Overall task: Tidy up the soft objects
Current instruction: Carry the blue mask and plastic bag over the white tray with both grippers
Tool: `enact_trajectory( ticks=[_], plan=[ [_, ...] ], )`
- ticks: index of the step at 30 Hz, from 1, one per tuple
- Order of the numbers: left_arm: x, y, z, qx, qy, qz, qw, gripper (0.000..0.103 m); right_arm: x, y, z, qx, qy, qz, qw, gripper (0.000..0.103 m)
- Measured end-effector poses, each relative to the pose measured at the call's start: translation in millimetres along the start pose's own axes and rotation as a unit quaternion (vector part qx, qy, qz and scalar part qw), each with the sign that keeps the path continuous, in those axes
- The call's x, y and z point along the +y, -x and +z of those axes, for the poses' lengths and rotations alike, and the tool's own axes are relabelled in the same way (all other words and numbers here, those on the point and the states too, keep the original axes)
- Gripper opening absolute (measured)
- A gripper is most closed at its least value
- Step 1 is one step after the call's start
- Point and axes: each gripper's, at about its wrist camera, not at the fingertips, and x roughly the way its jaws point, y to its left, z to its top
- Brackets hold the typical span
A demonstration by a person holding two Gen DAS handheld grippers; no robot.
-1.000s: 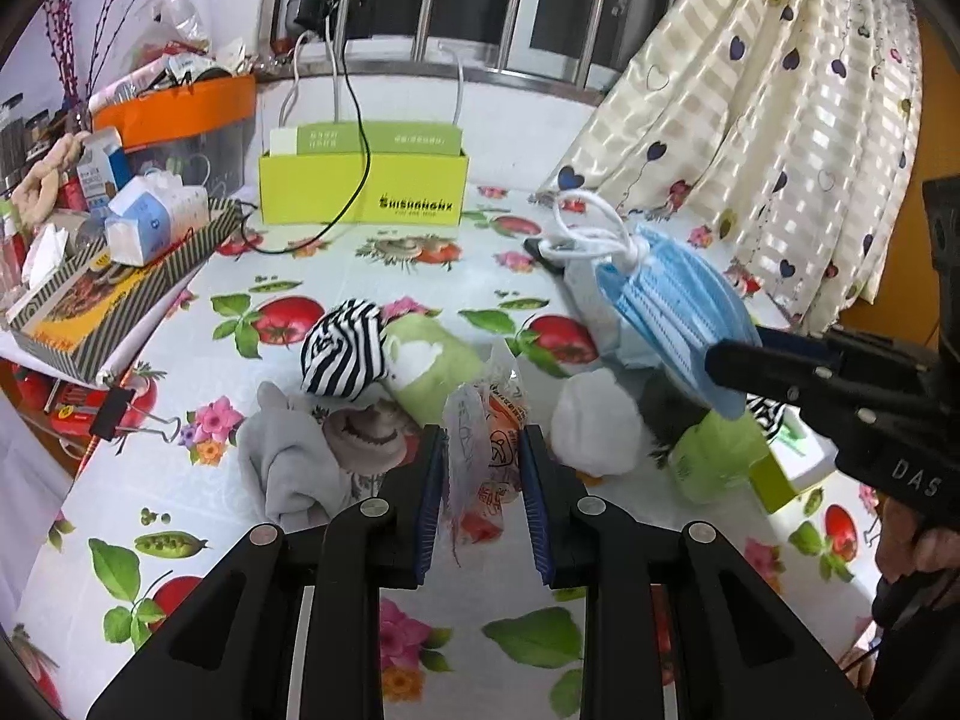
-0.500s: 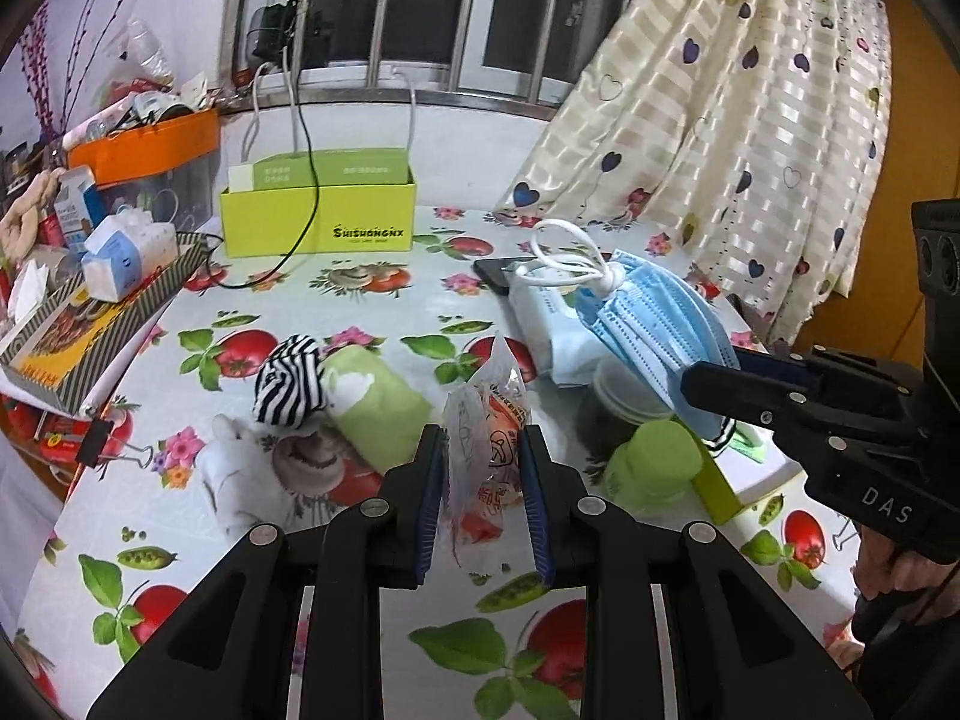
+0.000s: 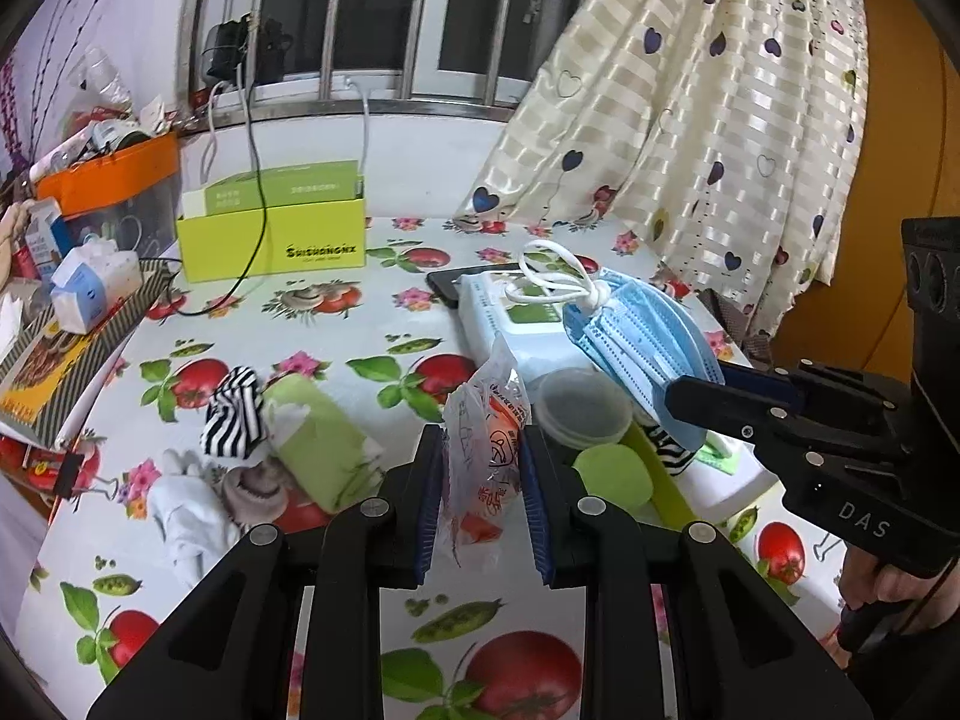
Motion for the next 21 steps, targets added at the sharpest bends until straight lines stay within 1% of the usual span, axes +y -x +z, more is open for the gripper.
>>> enact_trajectory(
  ticks=[9, 21],
  plan=[
    [-24, -11, 11, 0.003, -0.019, -0.014, 0.9997, 0.026, -26, 9, -4, -0.005, -0.015, -0.016, 1.0, 0.017],
    [-52, -26, 30, -0.002, -0.039, -0.032, 0.9987, 0.026, -72, 18, -6, -0.01, -0.043, -0.052, 0.998, 0.017]
  ],
)
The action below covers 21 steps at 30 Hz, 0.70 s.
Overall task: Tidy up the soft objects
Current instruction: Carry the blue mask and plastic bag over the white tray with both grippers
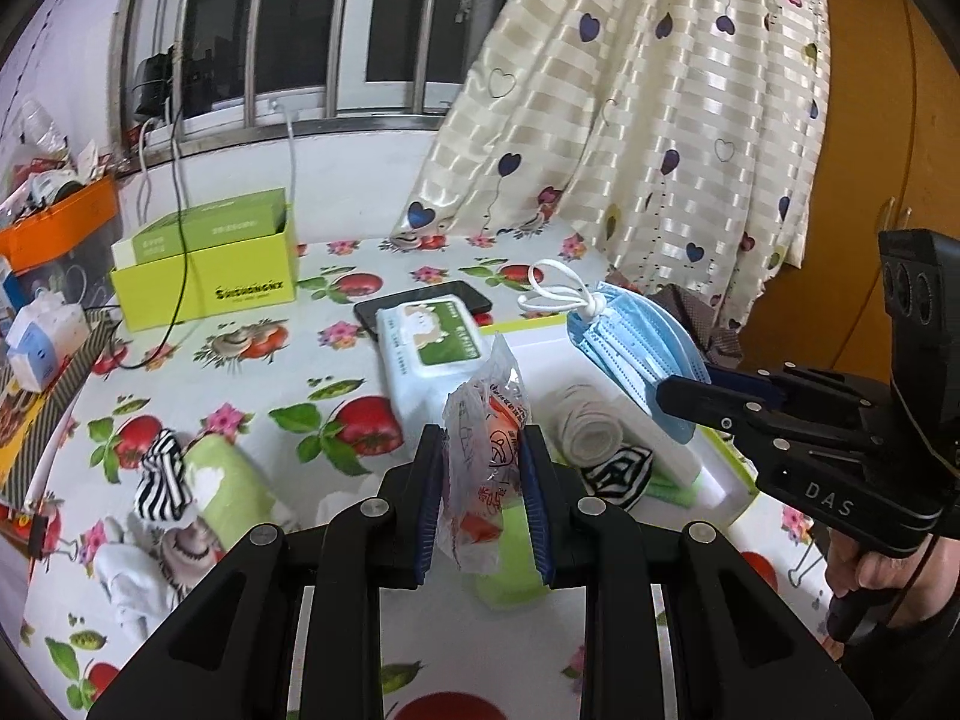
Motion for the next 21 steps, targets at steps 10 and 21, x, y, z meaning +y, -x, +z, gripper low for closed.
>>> enact_trajectory(
  ticks=[10, 21],
  plan=[
    [-17, -21, 13, 0.007, -0.014, -0.008, 0.9998, 0.026, -40, -13, -1, 0.012, -0.021, -0.031, 0.999, 0.017],
    [-34, -53, 31, 0.025, -0.04, -0.015, 0.9988, 0.026, -92, -56, -6, 0.054, -0.056, -0.061, 0.995, 0.017]
  ],
)
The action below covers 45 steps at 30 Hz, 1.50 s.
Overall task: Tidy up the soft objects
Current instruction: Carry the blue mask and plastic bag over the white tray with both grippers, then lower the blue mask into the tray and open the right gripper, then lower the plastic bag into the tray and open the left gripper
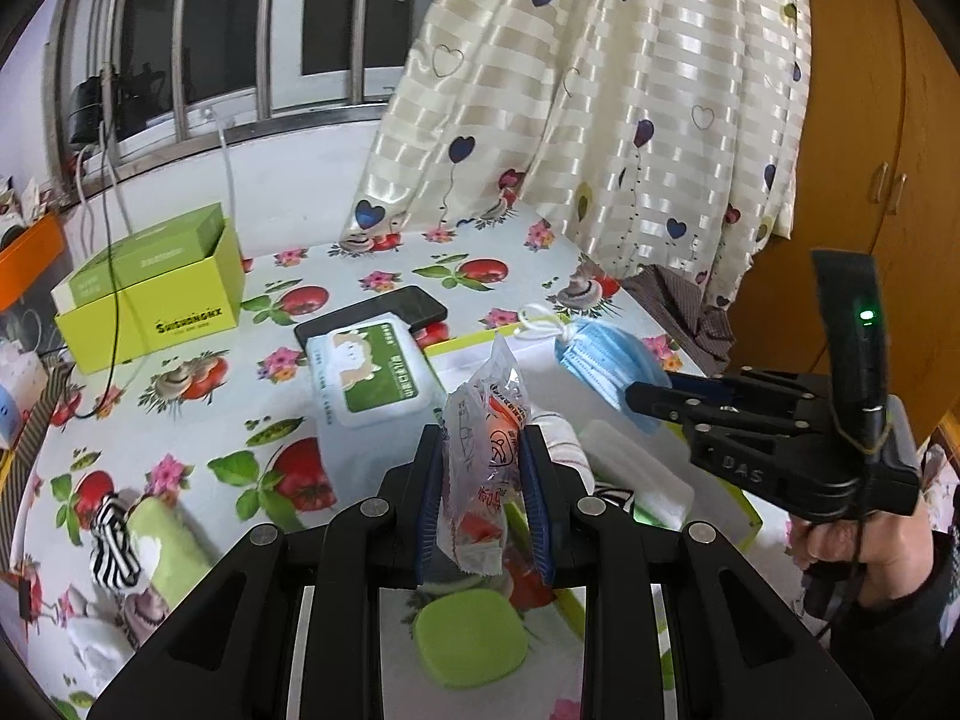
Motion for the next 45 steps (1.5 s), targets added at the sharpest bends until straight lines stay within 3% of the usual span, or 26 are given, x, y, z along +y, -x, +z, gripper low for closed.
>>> enact_trajectory(
  ticks=[10, 14, 18, 24, 37, 41, 45],
  plan=[
    [-5, -30, 11, 0.025, -0.011, -0.001, 0.9996, 0.026, -21, -38, -8, 0.035, -0.019, -0.013, 0.999, 0.02],
    [-6, -43, 16, 0.035, -0.013, 0.001, 0.9993, 0.026, -26, -40, -10, 0.03, -0.03, -0.017, 0.999, 0.044],
    [-6, -55, 18, 0.046, -0.012, 0.004, 0.9988, 0.026, -30, -26, -8, -0.001, -0.038, -0.014, 0.999, 0.048],
    [-8, -77, 27, 0.065, -0.012, 0.006, 0.9978, 0.026, -36, -11, -6, -0.034, -0.05, -0.003, 0.998, 0.05],
    [-14, -133, 40, 0.107, 0.002, -0.005, 0.9942, 0.028, -44, -3, -11, -0.052, -0.063, 0.018, 0.997, 0.05],
    [-13, -138, 41, 0.106, 0.006, -0.002, 0.9943, 0.047, -46, -2, -11, -0.056, -0.066, 0.018, 0.996, 0.05],
    [-11, -134, 45, 0.097, 0.011, -0.011, 0.9952, 0.049, -46, 0, -12, -0.059, -0.066, 0.019, 0.996, 0.05]
  ],
)
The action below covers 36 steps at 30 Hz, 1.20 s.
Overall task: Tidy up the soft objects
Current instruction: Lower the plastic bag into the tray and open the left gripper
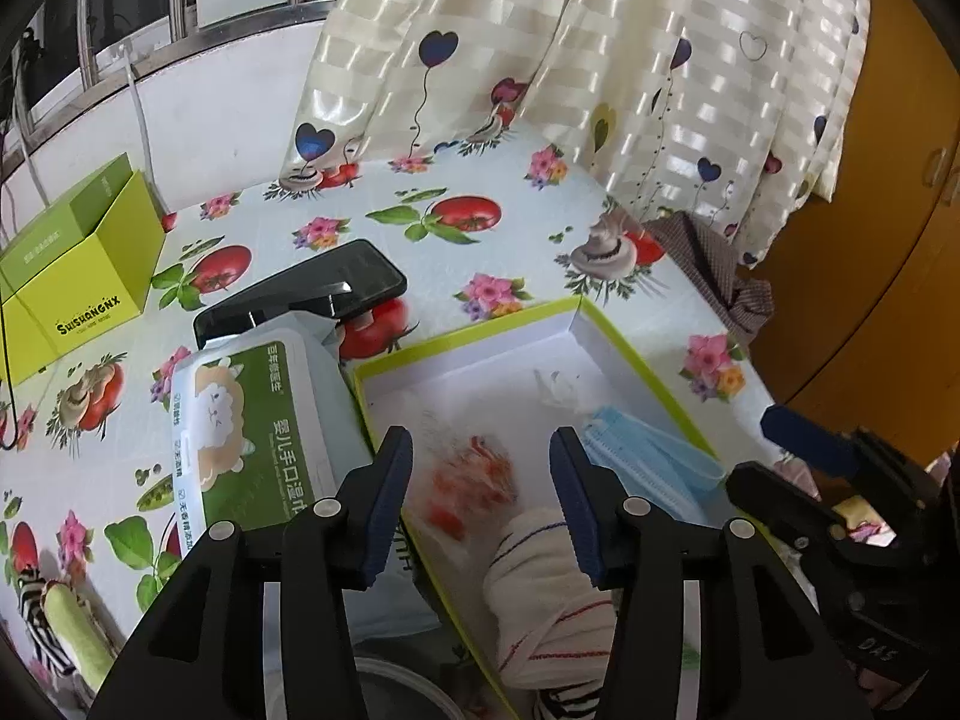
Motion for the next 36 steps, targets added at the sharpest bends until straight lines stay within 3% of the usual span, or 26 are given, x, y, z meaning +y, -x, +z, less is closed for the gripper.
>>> enact_trajectory(
  ticks=[12, 25, 36],
  plan=[
    [5, 51, -17, -0.034, 0.0, -0.015, 0.9993, 0.049, 8, 7, 0, 0.001, 0.007, -0.006, 1.0, 0.05],
    [16, 106, -62, -0.059, 0.016, -0.013, 0.998, 0.049, 67, 47, -13, 0.007, 0.053, 0.0, 0.999, 0.058],
    [33, 145, -105, -0.074, 0.043, 0.024, 0.996, 0.049, 121, 72, -27, 0.016, 0.098, 0.014, 0.995, 0.059]
  ],
)
